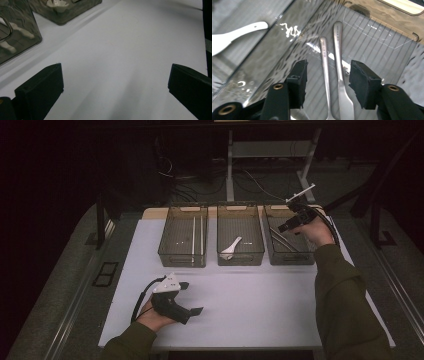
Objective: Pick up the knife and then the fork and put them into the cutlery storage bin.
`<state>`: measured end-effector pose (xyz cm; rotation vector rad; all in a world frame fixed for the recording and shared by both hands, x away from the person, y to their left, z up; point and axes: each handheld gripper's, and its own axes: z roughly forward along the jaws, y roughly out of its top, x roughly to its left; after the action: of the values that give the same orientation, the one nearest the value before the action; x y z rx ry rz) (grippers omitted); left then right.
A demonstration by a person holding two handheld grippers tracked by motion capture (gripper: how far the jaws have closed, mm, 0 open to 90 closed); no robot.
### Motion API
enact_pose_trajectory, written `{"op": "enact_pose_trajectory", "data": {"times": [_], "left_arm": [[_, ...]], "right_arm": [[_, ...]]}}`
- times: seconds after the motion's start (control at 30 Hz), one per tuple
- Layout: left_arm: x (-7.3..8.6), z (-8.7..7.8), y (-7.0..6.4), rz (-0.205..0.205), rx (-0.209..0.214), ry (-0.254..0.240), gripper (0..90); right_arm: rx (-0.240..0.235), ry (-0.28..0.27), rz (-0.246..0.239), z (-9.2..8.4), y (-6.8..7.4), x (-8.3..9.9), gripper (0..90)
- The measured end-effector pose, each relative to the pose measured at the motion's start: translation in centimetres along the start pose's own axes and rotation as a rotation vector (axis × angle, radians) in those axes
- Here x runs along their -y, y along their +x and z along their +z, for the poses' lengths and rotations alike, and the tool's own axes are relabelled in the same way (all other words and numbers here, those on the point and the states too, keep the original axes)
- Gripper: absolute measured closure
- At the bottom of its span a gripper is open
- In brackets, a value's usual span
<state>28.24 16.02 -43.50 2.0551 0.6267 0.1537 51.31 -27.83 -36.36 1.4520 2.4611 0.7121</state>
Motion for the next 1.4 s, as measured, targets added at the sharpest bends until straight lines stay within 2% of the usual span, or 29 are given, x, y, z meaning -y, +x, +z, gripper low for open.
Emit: {"op": "enact_pose_trajectory", "data": {"times": [0.13, 0.27, 0.37, 0.77, 1.1, 1.4], "left_arm": [[0.0, 0.0, 0.0, 0.003, 0.0, 0.002, 0.0], [0.0, 0.0, 0.0, 0.005, 0.001, 0.002, 0.0], [0.0, 0.0, 0.1, 0.007, 0.002, 0.006, 0.0], [-0.1, 0.0, 0.2, 0.001, 0.001, 0.005, 0.0], [-0.1, -0.1, 0.3, 0.008, 0.012, 0.006, 0.0], [-0.1, -0.5, 0.7, 0.009, 0.009, 0.007, 0.0]], "right_arm": [[-0.005, -0.032, 0.004, -0.8, 0.0, 0.5, 43.3], [-0.025, -0.085, 0.005, -1.5, 0.1, 1.0, 40.8], [-0.035, -0.118, 0.025, -1.9, 0.1, 1.3, 39.9], [-0.049, -0.19, 0.032, -2.6, 0.8, 3.0, 32.1], [-0.064, -0.279, 0.009, -3.5, 1.5, 4.8, 26.9], [-0.069, -0.334, -0.015, -4.4, 2.3, 7.0, 21.3]]}}
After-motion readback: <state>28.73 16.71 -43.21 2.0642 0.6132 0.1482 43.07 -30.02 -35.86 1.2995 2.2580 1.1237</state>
